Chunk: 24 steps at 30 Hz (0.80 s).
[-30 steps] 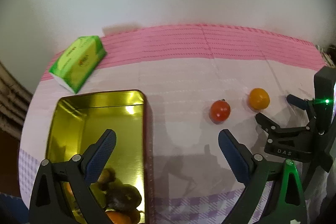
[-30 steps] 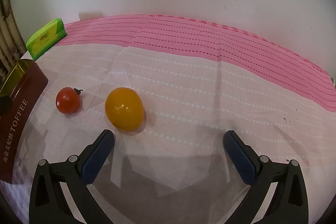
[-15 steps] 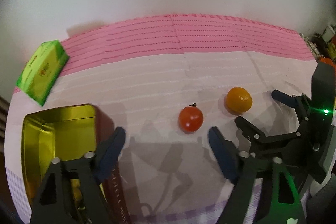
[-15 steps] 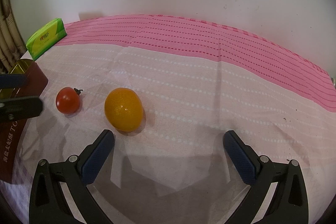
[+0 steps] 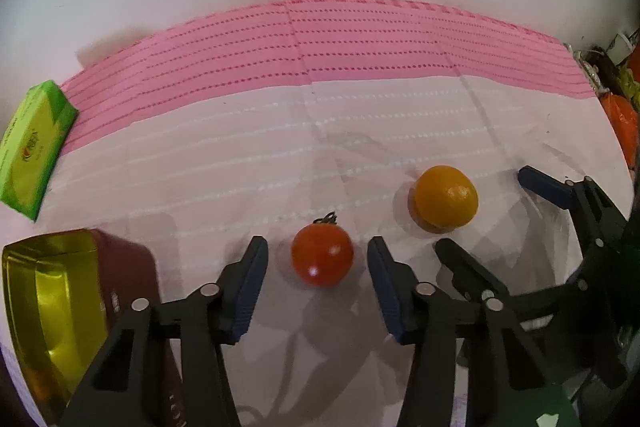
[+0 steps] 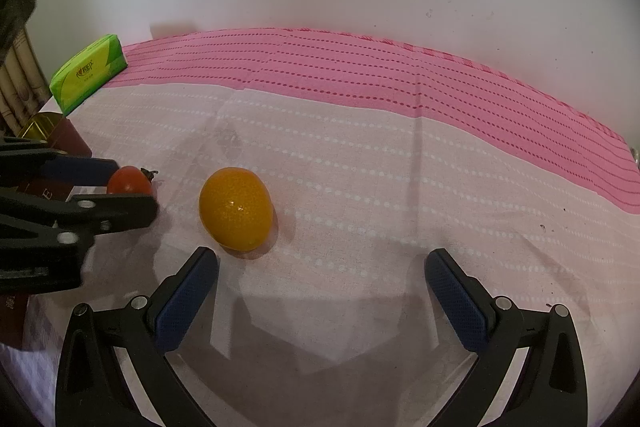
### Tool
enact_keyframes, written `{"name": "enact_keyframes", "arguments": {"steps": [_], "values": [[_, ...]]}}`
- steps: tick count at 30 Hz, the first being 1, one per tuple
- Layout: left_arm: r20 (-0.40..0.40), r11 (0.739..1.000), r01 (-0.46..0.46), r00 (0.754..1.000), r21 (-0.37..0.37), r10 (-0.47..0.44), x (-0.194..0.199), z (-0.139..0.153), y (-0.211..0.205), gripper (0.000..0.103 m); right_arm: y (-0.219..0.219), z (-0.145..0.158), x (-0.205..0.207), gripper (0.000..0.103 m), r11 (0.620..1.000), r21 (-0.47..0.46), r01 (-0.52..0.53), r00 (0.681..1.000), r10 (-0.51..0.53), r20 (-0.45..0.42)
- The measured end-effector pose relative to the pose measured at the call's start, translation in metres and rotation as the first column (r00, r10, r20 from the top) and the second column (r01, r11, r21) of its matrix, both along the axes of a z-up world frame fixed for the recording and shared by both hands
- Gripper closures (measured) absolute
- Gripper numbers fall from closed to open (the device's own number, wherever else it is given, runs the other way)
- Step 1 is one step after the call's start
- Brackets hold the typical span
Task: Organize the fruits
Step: 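Move the left tool to the red cherry tomato and grasp it, then carry the red cherry tomato over the gold tin with the left tool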
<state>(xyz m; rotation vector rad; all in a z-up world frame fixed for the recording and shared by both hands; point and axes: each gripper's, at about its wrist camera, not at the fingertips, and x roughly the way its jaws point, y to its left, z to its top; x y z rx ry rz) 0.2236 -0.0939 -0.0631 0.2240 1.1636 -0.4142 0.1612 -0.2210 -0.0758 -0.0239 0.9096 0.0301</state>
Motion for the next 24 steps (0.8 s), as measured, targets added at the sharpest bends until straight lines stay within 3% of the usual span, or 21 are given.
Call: {"name": "enact_keyframes", "arguments": {"steps": [4, 8, 24], "values": [[-0.001, 1.0, -0.001, 1.0, 0.0, 0.001, 0.004, -0.003, -0.004, 0.064, 0.0, 0.0, 0.0, 0.0, 1.0, 0.0, 0.0, 1.0, 0.0, 0.0], [0.013, 1.0, 0.015, 1.0, 0.018, -0.015, 0.001, -0.002, -0.006, 0.075, 0.0, 0.0, 0.0, 0.0, 1.0, 0.0, 0.0, 1.0, 0.0, 0.0], [-0.017, 1.0, -0.014, 1.0, 0.003, 0.015, -0.023, 0.005, 0.017, 0.076, 0.0, 0.0, 0.0, 0.0, 1.0, 0.0, 0.0, 1.0, 0.0, 0.0]]}}
